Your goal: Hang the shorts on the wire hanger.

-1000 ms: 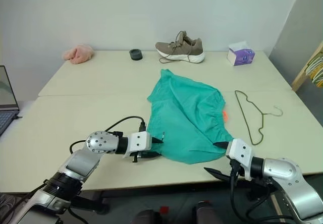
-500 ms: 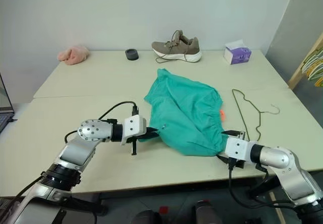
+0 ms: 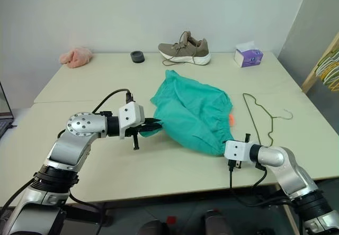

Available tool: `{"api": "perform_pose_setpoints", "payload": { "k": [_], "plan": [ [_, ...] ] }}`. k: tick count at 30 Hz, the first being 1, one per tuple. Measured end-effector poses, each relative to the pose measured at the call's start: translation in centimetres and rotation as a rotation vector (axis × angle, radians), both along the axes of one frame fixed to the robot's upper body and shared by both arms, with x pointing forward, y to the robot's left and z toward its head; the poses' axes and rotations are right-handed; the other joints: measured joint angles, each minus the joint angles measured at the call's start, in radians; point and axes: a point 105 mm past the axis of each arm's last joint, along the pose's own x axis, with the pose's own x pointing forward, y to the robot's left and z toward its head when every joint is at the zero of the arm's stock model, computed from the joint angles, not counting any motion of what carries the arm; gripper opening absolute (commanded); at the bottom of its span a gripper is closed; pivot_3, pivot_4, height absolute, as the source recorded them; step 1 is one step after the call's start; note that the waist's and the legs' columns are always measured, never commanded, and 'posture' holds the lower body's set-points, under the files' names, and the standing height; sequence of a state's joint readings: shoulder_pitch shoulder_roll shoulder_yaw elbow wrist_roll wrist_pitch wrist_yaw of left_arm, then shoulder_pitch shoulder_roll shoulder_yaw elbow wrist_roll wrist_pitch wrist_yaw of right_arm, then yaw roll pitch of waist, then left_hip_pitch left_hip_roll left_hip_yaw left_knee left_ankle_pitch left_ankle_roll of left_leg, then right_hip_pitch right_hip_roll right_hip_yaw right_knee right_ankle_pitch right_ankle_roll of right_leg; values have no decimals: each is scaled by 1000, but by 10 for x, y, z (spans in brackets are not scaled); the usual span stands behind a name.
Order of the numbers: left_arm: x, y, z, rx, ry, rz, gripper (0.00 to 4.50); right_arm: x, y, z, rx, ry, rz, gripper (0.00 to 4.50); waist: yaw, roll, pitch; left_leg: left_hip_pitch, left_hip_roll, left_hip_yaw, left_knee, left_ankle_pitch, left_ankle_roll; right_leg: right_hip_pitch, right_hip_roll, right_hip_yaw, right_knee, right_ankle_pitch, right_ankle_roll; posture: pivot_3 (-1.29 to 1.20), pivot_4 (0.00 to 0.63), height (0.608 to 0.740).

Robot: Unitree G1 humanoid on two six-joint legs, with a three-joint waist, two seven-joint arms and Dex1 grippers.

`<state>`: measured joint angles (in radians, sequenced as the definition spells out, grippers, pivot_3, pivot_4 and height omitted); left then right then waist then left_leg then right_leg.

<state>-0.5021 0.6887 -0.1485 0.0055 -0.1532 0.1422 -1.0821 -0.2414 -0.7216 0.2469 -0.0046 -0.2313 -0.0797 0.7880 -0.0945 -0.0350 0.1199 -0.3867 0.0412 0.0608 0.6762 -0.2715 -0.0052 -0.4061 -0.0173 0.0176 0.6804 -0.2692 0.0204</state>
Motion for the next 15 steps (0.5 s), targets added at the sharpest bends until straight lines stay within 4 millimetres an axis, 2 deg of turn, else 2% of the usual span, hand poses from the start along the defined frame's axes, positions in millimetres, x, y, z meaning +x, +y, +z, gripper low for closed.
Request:
{"api": "perform_pose_setpoints", "payload": {
  "k": [2, 5, 9, 11, 15],
  "plan": [
    [-2, 7, -3, 27, 11, 6, 0, 2, -1, 5, 18, 1, -4, 42, -1, 0, 0, 0, 0, 0, 0, 0, 0, 0, 0, 0, 0, 0, 0, -147, 95, 740],
    [-14, 25, -19, 106, 81, 5, 0, 0, -7, 16, 35, 29, 15, 42, -3, 1, 1, 0, 1, 0, 0, 0, 0, 0, 0, 0, 0, 0, 0, -149, 97, 740],
    [-43, 40, -37, 201, 197, -58, 0, -12, -12, 34, 20, 104, 141, 42, -1, 3, 3, 0, 1, 0, 0, 0, 0, 0, -1, 0, -1, 0, 0, -146, 99, 740],
    [-66, 44, -43, 237, 281, -119, 0, -20, -14, 46, 3, 166, 228, 42, -2, 3, 5, 0, 1, 0, 0, 0, 0, 0, -2, 0, 0, 0, 0, -139, 99, 740],
    [-103, 38, -36, 192, 458, -208, 0, -32, -17, 65, -33, 285, 334, 42, 4, 4, 7, 1, 4, 0, 0, 0, 0, 0, -2, -1, 0, 0, -2, -117, 98, 740]
  ]
}}
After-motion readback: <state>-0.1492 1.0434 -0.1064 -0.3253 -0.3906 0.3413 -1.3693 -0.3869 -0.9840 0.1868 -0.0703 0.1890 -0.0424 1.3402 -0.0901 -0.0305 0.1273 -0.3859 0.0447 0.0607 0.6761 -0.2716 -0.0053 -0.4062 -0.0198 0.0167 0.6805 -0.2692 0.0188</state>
